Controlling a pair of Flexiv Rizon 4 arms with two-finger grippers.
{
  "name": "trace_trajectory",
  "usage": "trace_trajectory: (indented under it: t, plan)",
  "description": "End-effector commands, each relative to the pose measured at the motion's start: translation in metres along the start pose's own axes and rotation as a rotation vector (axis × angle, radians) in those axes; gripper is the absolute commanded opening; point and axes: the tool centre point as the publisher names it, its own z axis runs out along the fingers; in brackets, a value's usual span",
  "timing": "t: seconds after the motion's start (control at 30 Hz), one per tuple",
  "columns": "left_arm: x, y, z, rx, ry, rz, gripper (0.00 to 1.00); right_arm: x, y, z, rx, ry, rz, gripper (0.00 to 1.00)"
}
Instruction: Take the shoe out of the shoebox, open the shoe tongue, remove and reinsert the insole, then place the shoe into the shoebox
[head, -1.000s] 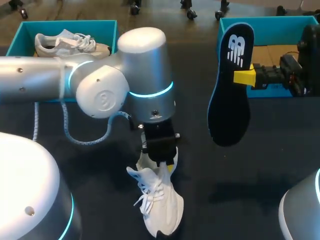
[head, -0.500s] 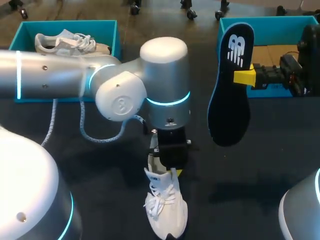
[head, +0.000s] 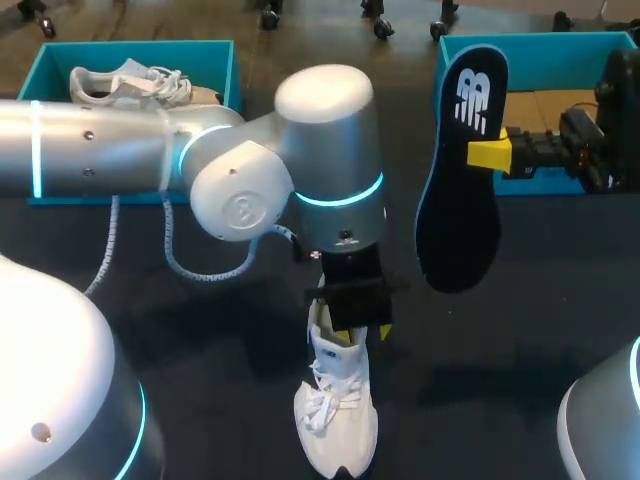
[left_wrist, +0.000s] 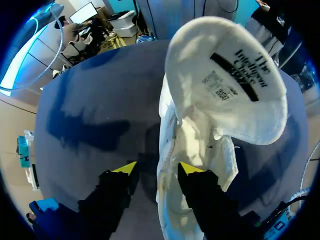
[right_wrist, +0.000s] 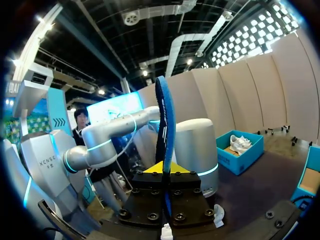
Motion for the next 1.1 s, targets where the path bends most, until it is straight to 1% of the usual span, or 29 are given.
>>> trace_trajectory:
  t: [0.03, 0.13, 0.2, 0.23, 0.27, 0.33, 0.4, 0.43, 0.47, 0.87, 0.9, 0.93, 0.97, 1.0, 1.1]
  plan:
    - [0.024, -0.003, -0.031, -0.022, -0.115, -0.010, 1.00, -0.002, 0.001, 0.002, 0.001, 0.002, 0.000, 0.00]
    - [0.027, 0.002, -0.059, -0.013, -0.265, -0.030, 1.00, -0.002, 0.001, 0.002, 0.001, 0.002, 0.000, 0.00]
    - [0.028, 0.005, -0.075, 0.002, -0.348, -0.039, 1.00, -0.002, 0.001, 0.002, 0.001, 0.002, 0.000, 0.00]
    - [0.028, 0.006, -0.078, 0.001, -0.368, -0.040, 1.00, -0.002, 0.001, 0.002, 0.001, 0.002, 0.000, 0.00]
    - [0.028, 0.011, -0.095, -0.014, -0.458, -0.037, 1.00, -0.002, 0.001, 0.002, 0.001, 0.002, 0.000, 0.00]
    - [0.027, 0.016, -0.112, -0.037, -0.552, -0.052, 1.00, -0.002, 0.001, 0.002, 0.001, 0.002, 0.000, 0.00]
    - [0.023, 0.019, -0.134, -0.015, -0.631, -0.063, 1.00, -0.002, 0.001, 0.002, 0.001, 0.002, 0.000, 0.00]
    - [0.021, 0.022, -0.149, 0.015, -0.664, -0.063, 1.00, -0.002, 0.001, 0.002, 0.001, 0.002, 0.000, 0.00]
    - [0.018, 0.025, -0.164, 0.059, -0.669, -0.055, 1.00, -0.002, 0.001, 0.002, 0.001, 0.002, 0.000, 0.00]
    - [0.018, 0.025, -0.164, 0.059, -0.669, -0.055, 1.00, -0.002, 0.001, 0.002, 0.001, 0.002, 0.000, 0.00]
    - [0.019, 0.025, -0.165, 0.042, -0.711, -0.013, 1.00, -0.002, 0.001, 0.002, 0.001, 0.002, 0.000, 0.00]
    - [0.019, 0.025, -0.169, -0.006, -0.763, 0.027, 1.00, -0.002, 0.001, 0.002, 0.001, 0.002, 0.000, 0.00]
    - [0.019, 0.025, -0.171, -0.026, -0.788, 0.042, 1.00, -0.002, 0.001, 0.002, 0.001, 0.002, 0.000, 0.00]
    - [0.018, 0.024, -0.176, -0.067, -0.836, 0.088, 1.00, -0.002, 0.001, 0.002, 0.001, 0.002, 0.000, 0.00]
    - [0.013, 0.028, -0.190, -0.135, -0.973, 0.149, 1.00, -0.002, 0.001, 0.002, 0.001, 0.002, 0.000, 0.00]
